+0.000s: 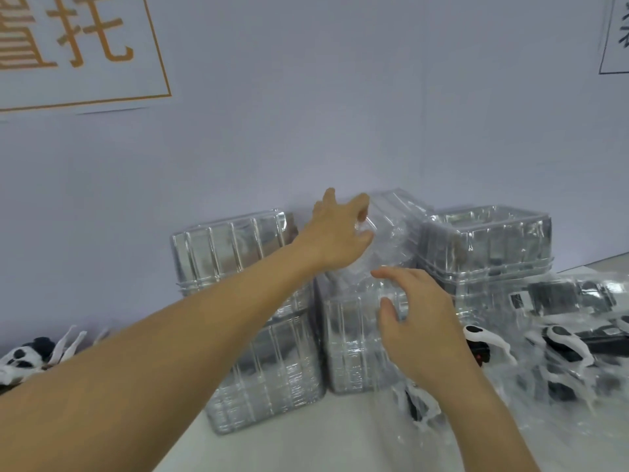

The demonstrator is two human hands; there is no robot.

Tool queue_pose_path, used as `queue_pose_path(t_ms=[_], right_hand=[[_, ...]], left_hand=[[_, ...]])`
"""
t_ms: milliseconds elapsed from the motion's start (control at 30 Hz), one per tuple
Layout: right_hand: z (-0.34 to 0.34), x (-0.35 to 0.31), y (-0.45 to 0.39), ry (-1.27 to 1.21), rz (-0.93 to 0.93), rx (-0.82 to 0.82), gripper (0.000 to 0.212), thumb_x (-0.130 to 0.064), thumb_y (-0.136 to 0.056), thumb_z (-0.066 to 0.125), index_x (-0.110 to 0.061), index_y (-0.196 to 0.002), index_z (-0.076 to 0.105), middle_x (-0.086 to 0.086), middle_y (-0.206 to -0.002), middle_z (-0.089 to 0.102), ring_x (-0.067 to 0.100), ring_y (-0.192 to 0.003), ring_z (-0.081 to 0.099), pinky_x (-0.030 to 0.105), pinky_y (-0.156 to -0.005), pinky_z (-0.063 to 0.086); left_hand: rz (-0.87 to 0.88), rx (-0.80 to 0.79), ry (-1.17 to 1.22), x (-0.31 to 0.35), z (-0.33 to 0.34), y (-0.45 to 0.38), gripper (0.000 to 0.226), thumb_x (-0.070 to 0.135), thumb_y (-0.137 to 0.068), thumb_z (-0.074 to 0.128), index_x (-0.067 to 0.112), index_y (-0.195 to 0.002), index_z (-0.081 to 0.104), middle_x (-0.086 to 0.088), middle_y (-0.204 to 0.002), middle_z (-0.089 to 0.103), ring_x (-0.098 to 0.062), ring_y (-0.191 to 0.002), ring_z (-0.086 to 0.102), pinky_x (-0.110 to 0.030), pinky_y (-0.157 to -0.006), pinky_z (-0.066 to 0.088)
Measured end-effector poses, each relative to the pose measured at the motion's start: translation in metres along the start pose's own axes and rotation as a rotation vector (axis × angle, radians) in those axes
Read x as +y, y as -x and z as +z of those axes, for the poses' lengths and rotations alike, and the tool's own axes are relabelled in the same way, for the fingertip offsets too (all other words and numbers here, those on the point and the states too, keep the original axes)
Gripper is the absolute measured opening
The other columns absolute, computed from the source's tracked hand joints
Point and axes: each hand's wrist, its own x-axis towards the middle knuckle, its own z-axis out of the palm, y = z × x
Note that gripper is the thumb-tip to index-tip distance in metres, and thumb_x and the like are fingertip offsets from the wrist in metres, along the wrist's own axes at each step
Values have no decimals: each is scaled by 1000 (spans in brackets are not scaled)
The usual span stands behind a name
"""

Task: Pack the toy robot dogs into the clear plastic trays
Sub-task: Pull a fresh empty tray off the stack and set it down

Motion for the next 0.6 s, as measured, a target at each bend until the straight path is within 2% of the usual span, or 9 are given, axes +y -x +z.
queue_pose_path(t_ms=[67, 133, 233, 300, 367, 433, 500, 533, 600], right_hand=[[0, 2, 0, -26, 9, 3, 40, -11, -95, 57, -37, -126, 59, -14, -129, 50, -3, -116, 45, -4, -81, 32], [1, 2, 1, -54, 13, 14, 41, -11, -95, 57, -36, -127, 58, -15, -128, 51, -6, -113, 46, -7, -80, 30], [3, 1, 0, -128, 53, 56, 38, -12, -95, 57, -31, -128, 59, -16, -122, 57, 1, -115, 52, 3, -83, 36], [5, -4, -1, -232, 100, 102, 33, -16, -97, 57, -30, -127, 61, -16, -114, 62, 0, -108, 59, 9, -81, 41], [7, -13, -3, -336, 127, 149, 29, -23, -98, 58, -31, -126, 62, -16, -107, 67, -5, -100, 63, 10, -77, 45], [11, -25, -2, -464, 142, 179, 24, -27, -99, 58, -29, -123, 64, -13, -101, 72, -5, -95, 67, 13, -80, 50], [15, -36, 0, -623, 161, 193, 18, -25, -100, 58, -25, -115, 69, -11, -96, 75, -1, -92, 70, 18, -81, 56], [16, -42, 2, -688, 161, 198, 17, -23, -100, 58, -22, -111, 70, -10, -95, 76, 1, -90, 71, 19, -81, 57], [16, -51, 5, -785, 142, 195, 16, -25, -96, 62, -20, -108, 72, -6, -93, 76, 5, -86, 71, 20, -78, 57]], left_hand=[[-29, -13, 53, 6, -4, -2, 31, 35, -93, 58, 27, -118, 42, -11, -119, 43, -35, -111, 48, -42, -87, 45], [-66, 2, 121, 9, -9, -3, 51, 34, -87, 68, 26, -126, 36, -9, -108, 49, -33, -106, 51, -38, -80, 45], [-154, 83, 243, 11, -16, 0, 72, 33, -80, 79, 18, -136, 35, -2, -109, 50, -24, -105, 52, -30, -74, 42], [-190, 154, 245, 10, -16, 10, 80, 35, -78, 81, 14, -142, 37, 0, -118, 50, -19, -109, 50, -25, -79, 38], [-194, 249, 283, 9, -12, 29, 84, 39, -78, 81, 12, -145, 39, 0, -135, 50, -18, -124, 47, -22, -89, 34], [-175, 349, 389, 10, -5, 54, 85, 42, -77, 81, 17, -147, 41, 7, -139, 47, -9, -128, 44, -15, -95, 31], [-143, 462, 515, 11, 1, 81, 73, 43, -74, 83, 35, -136, 47, 28, -126, 46, 16, -114, 42, 1, -88, 29], [-143, 515, 582, 11, 4, 93, 66, 43, -73, 84, 44, -126, 46, 34, -118, 46, 23, -108, 42, 4, -84, 31], [-199, 610, 726, 6, 10, 116, 65, 41, -71, 87, 45, -121, 45, 32, -114, 50, 22, -108, 45, -4, -89, 40]])
